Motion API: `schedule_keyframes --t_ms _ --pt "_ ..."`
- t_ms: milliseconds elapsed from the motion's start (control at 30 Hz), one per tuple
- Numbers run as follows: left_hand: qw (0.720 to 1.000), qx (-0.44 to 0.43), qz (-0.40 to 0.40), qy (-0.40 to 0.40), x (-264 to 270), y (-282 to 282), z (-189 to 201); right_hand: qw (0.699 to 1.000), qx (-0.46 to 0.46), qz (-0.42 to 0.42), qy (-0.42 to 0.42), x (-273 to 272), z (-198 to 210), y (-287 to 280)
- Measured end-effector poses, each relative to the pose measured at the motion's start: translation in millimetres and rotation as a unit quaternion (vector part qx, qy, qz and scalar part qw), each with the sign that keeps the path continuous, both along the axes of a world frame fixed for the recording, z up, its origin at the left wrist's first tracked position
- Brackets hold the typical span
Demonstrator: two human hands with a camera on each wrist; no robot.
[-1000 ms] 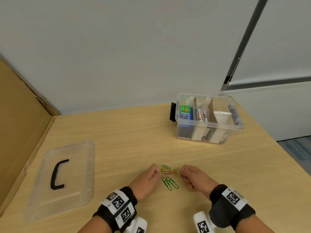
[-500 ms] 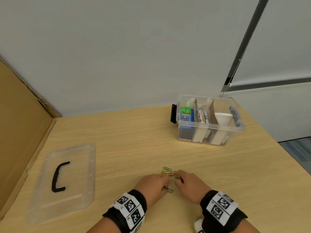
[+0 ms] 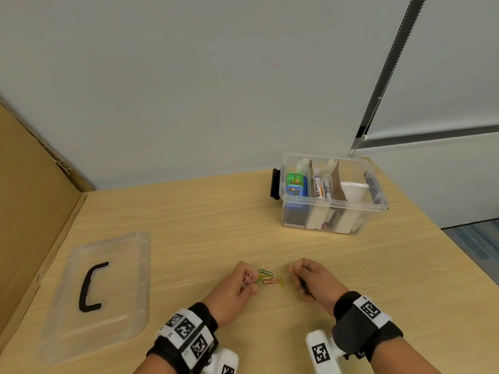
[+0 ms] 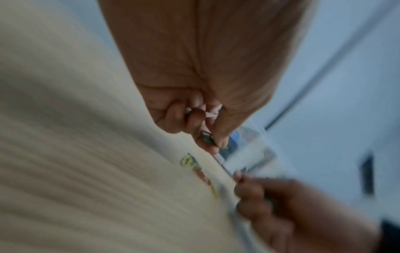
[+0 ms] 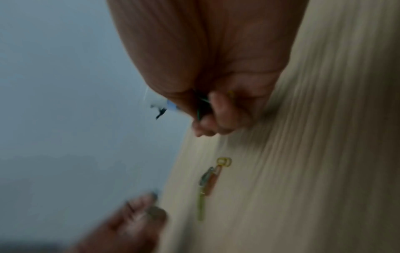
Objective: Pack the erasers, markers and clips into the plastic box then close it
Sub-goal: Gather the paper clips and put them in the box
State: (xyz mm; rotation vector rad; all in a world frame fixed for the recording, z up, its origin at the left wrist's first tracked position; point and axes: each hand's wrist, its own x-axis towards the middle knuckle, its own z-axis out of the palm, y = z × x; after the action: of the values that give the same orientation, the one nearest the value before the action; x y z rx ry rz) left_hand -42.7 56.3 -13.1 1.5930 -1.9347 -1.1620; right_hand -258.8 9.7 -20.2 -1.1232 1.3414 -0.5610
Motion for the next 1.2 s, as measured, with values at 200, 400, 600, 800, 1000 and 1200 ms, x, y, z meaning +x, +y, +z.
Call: schedule_keyframes --t_ms 200,400,600,800,1000,1200 --pt "0.885 0.179 0.244 0.354 3.5 -12.3 5.0 0.915 -0.134 0.197 0.326 20.2 -4.4 6.0" --pt "0.787 0.254 0.343 0.446 -1.6 -24.2 6.5 0.864 -0.149 0.231 0.422 30.8 -1.9 2.9" --pt "0.991 0.049 0.122 -0.036 -10.5 -25.9 -15.7 0.867 -0.159 0.218 0.418 27.1 -2.0 -1.6" --pt "0.988 0.003 0.099 -0.114 -16.0 -27.3 -21.2 0.974 0.078 -0.015 -0.212 -4.7 4.8 -2.0" --pt "0.986 -0.023 0.071 -0.152 -17.1 -26.1 -16.1 0.996 0.020 0.042 -0.079 5.8 6.8 -5.1" --pt "0.963 -0.084 0.050 -0.251 -19.8 -24.3 -8.6 0.842 -0.255 0.326 0.347 27.5 4.6 -2.4"
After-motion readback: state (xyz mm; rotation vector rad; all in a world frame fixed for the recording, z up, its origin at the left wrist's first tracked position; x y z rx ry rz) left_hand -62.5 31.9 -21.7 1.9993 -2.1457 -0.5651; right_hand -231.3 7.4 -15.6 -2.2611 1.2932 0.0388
